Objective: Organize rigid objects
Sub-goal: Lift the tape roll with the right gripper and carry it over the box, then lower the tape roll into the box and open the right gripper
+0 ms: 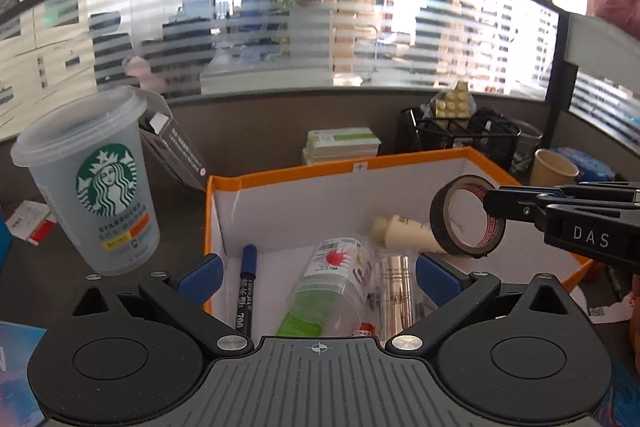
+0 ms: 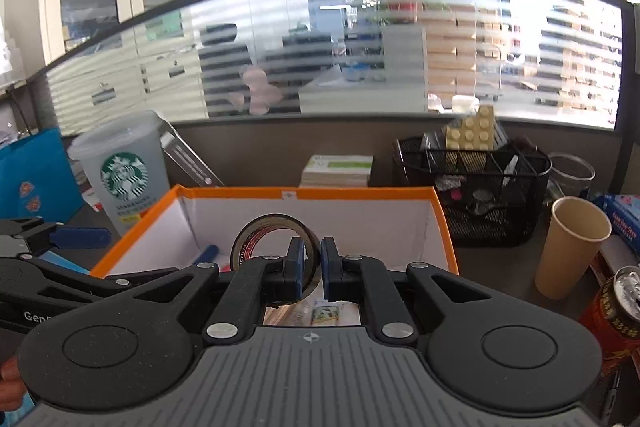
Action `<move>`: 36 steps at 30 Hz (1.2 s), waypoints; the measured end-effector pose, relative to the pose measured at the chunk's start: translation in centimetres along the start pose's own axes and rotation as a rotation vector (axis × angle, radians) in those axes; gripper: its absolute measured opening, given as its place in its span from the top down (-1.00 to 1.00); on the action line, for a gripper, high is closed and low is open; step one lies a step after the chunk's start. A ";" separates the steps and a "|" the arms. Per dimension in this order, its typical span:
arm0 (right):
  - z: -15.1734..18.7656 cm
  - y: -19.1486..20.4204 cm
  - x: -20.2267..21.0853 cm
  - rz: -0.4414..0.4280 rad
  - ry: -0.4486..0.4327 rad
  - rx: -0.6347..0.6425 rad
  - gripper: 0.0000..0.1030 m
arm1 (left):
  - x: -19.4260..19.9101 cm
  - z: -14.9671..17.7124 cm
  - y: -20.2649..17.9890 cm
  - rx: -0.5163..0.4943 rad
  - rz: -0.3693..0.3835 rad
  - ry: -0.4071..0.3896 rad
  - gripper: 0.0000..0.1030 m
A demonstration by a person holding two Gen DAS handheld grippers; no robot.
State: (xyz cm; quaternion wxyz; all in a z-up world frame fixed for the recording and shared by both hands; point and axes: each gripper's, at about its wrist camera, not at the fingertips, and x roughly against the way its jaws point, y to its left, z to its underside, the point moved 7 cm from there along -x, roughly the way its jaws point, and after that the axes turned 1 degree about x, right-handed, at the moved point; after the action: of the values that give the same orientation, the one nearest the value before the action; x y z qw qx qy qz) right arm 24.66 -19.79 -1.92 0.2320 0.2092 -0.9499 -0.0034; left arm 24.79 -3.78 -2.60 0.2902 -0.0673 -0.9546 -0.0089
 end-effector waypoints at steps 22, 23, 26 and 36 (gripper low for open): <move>2.6 -1.8 -6.6 0.036 0.217 0.030 0.84 | -2.6 -0.2 0.4 0.001 0.005 0.044 -1.00; 2.7 -1.8 -6.7 0.039 0.221 0.031 0.83 | -2.7 -0.2 0.4 0.000 0.006 0.044 -1.00; 2.9 -1.8 -6.7 0.034 0.219 0.014 0.82 | -2.6 -0.2 0.4 0.001 0.006 0.044 -1.00; 2.2 -1.6 -4.2 0.031 0.142 -0.046 -0.08 | -1.0 -0.3 0.4 -0.021 -0.010 0.028 -1.00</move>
State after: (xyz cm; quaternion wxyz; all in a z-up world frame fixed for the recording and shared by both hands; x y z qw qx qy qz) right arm 27.67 -19.83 -5.89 0.3037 0.1887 -0.9339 -0.0067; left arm 25.84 -3.50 -2.94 0.3029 -0.0653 -0.9505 -0.0211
